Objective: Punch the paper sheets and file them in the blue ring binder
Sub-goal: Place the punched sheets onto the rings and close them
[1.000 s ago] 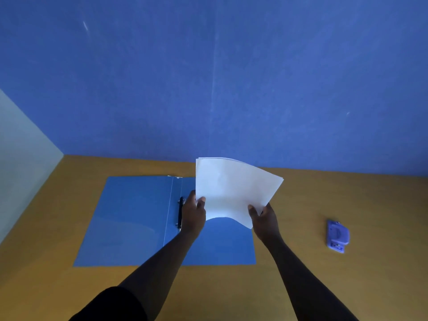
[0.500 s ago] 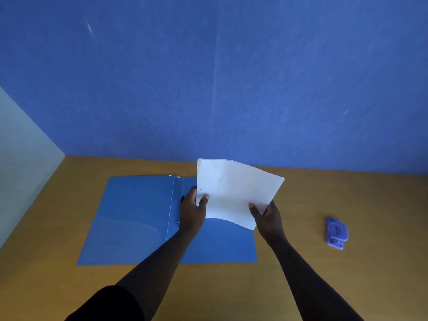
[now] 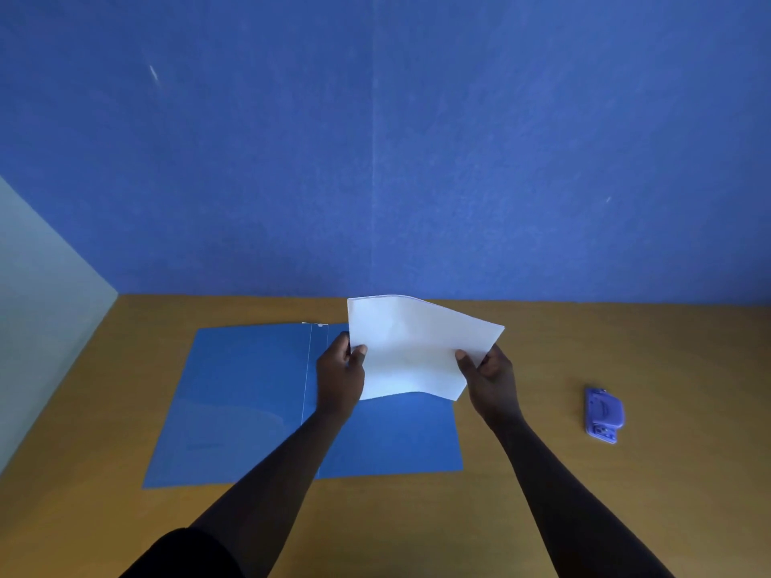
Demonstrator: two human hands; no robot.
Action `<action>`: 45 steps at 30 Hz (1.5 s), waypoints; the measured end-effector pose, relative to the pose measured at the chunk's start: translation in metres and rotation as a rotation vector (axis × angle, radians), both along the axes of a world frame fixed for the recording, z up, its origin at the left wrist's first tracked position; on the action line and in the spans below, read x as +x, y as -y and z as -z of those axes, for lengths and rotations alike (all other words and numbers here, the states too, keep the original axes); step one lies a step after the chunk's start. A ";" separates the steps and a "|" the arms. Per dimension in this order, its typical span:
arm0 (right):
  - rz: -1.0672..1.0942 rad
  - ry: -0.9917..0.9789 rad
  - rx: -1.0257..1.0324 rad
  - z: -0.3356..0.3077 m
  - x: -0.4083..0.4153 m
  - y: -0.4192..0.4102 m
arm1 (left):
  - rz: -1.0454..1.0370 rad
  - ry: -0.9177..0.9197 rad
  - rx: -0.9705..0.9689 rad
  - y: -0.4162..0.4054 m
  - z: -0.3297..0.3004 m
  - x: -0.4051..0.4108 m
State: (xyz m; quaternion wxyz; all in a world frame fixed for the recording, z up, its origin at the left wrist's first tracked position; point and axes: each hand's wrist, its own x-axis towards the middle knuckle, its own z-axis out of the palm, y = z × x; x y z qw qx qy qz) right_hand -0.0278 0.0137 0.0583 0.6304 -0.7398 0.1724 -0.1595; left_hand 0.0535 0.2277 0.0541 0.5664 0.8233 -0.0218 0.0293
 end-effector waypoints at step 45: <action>-0.139 -0.491 -0.322 0.004 0.041 -0.043 | 0.188 -0.557 0.378 -0.081 0.056 0.029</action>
